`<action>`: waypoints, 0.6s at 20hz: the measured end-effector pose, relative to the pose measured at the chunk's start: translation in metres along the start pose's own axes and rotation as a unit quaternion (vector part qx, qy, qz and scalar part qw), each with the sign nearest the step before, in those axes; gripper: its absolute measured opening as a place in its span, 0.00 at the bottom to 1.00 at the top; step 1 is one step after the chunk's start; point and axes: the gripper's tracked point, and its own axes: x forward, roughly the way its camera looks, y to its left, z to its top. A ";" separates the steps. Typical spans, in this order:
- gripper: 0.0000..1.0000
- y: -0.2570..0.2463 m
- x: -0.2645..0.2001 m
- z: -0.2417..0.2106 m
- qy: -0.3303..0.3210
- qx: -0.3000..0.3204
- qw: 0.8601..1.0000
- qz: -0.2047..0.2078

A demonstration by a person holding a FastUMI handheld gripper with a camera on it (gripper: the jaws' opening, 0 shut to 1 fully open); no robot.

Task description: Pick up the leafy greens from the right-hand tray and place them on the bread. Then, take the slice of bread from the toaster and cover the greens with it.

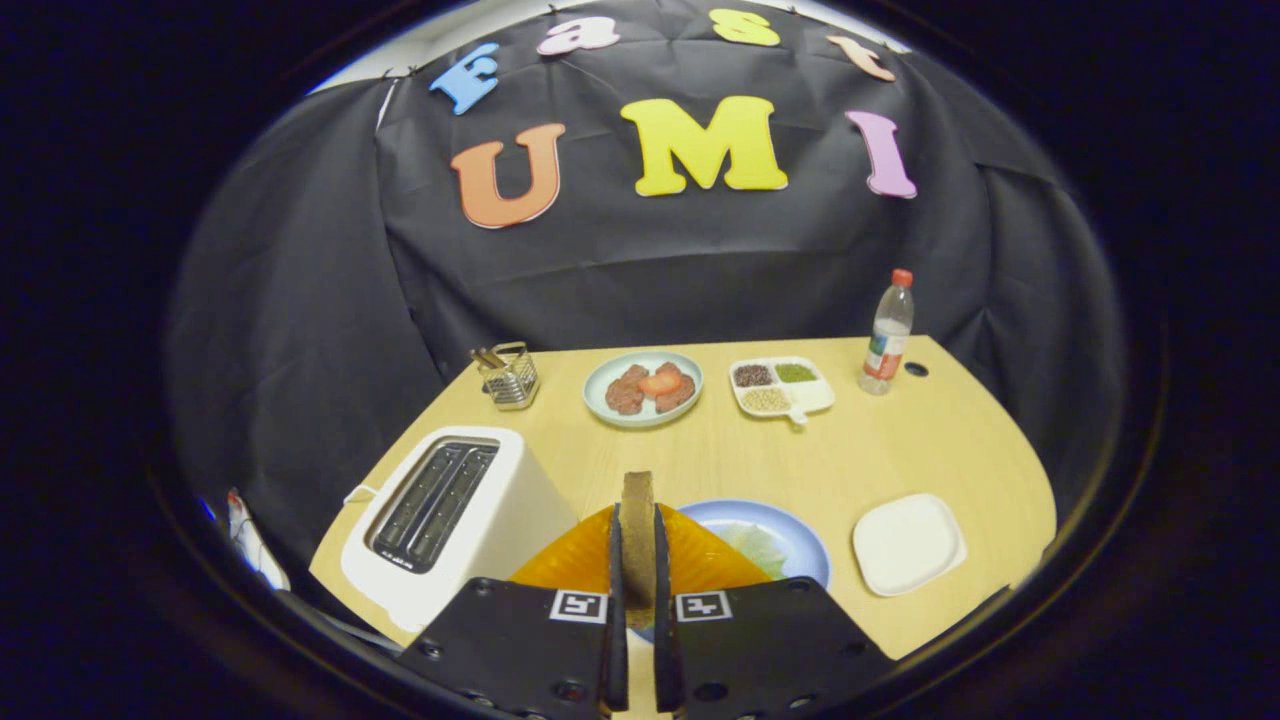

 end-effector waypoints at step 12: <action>0.10 -0.082 0.043 -0.061 0.045 0.067 0.997 0.005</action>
